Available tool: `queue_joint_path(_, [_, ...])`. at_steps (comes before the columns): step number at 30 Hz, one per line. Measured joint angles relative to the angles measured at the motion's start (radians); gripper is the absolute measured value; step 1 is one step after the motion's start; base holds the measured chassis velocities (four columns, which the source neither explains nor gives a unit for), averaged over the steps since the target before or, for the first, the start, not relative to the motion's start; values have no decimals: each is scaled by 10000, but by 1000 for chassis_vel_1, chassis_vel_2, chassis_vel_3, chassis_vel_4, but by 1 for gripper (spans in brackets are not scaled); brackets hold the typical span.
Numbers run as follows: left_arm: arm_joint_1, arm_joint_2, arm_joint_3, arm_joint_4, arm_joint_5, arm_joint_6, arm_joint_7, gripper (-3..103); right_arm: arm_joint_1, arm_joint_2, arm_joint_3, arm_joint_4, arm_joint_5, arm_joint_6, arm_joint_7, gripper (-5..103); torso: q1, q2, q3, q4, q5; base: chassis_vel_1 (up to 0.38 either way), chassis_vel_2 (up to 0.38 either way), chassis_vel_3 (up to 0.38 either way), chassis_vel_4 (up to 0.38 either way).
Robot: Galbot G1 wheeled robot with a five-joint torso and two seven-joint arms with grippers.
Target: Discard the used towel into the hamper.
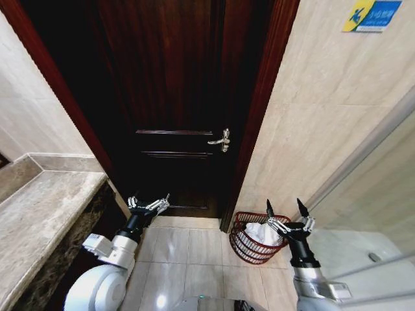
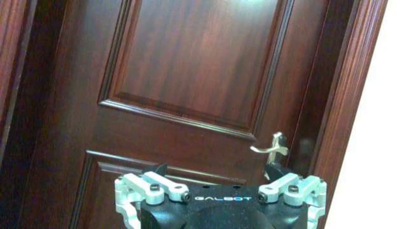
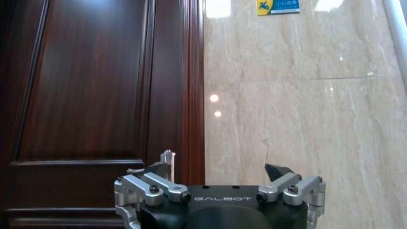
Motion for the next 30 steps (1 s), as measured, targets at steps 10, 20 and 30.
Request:
queue_joint_path(10, [0, 0, 0, 1, 0, 0, 0, 100, 267, 27, -122, -318, -95, -42, -36, 100, 0, -1, 0, 0, 1, 53, -53, -50, 55])
queue_joint_path(20, [0, 0, 0, 0, 0, 0, 0, 100, 457, -30, -91, -446, -55, -205, 0, 100, -4, 0, -1, 0, 2, 59, -74, -60, 66])
queue_joint_path(30, [0, 0, 0, 0, 0, 0, 0, 100, 558, -2, -107, -494, -22, -253, 23, 100, 0, -1, 0, 0, 1, 0, 0, 0, 0])
